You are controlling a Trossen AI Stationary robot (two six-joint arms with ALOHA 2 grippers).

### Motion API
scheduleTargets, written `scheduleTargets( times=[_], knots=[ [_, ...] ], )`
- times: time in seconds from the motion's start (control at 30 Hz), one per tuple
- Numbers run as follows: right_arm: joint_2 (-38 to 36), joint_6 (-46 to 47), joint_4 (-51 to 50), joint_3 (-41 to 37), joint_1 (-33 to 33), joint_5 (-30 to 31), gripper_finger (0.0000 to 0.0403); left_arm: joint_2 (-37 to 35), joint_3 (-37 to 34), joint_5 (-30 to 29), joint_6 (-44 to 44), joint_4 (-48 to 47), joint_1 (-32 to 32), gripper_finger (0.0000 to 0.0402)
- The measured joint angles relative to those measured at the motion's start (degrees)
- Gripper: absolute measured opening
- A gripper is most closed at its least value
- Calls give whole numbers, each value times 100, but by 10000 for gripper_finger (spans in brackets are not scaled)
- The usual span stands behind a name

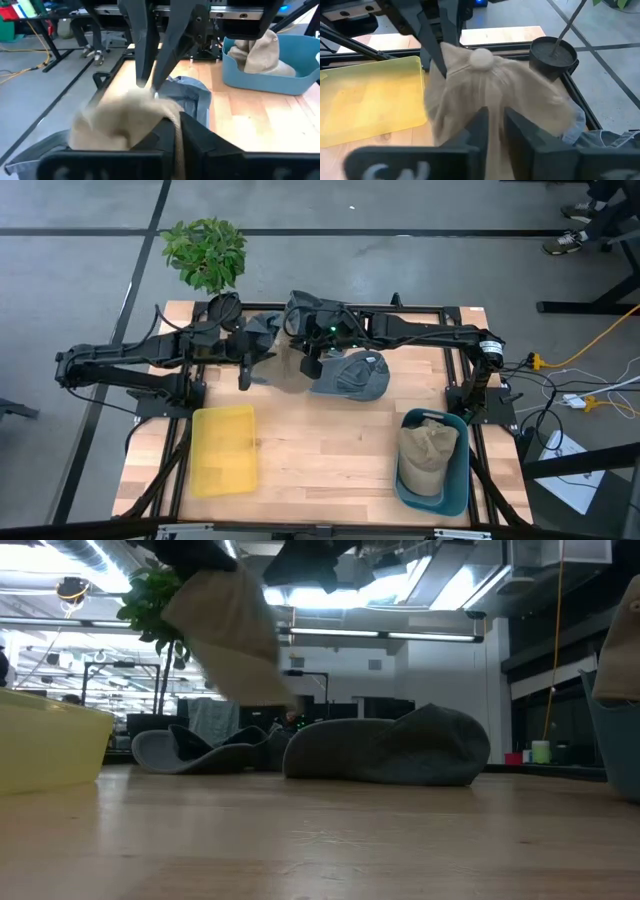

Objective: Pick & Place hat
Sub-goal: Put the brown cap into the blue bin

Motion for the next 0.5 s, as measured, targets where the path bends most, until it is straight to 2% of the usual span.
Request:
scheduleTargets(
  times=[0.3,0.5],
  knots=[
    [0,306,-9,0,9,2,195,-201,0,-472,-32,-500,0,5],
    [200,319,51,7,22,-19,256,-330,0,-478,-45,-538,0,5]
  ],
)
